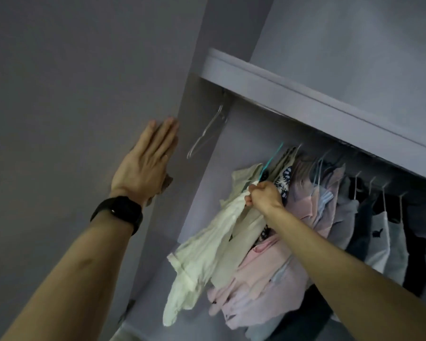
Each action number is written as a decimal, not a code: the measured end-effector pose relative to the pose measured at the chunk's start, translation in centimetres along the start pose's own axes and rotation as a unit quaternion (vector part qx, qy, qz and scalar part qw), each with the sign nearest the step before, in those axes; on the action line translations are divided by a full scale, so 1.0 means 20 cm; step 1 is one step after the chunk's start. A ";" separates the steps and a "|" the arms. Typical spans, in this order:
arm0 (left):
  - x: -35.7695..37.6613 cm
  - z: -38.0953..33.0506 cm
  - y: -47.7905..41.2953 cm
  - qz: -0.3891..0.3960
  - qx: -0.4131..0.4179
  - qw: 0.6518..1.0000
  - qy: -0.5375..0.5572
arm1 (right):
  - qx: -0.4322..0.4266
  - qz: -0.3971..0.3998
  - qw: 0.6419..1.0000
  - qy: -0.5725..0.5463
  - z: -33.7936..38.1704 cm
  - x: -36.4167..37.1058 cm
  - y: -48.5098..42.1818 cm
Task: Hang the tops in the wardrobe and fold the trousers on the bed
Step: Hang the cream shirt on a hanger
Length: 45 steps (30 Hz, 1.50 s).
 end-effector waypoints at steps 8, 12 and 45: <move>0.05 -0.05 0.04 -0.027 -0.004 0.997 -0.071 | -0.047 -0.074 0.996 0.012 0.03 -0.02 -0.30; 0.05 -0.05 0.04 -0.046 -0.003 0.995 -0.093 | -0.082 -0.117 0.988 0.057 0.14 -0.06 -0.42; -0.26 -0.14 0.18 0.312 -0.053 0.840 0.442 | 0.010 0.063 0.987 -0.149 0.03 -0.33 0.67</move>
Point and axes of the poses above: each hand's wrist, its own y-axis away from the middle knuckle, its own x-axis out of the palm, z = x × y, the point moved 8 cm from there along -y, towards the middle knuckle, and after that the axes turned 12 degrees about -y, right-handed, at the moved point
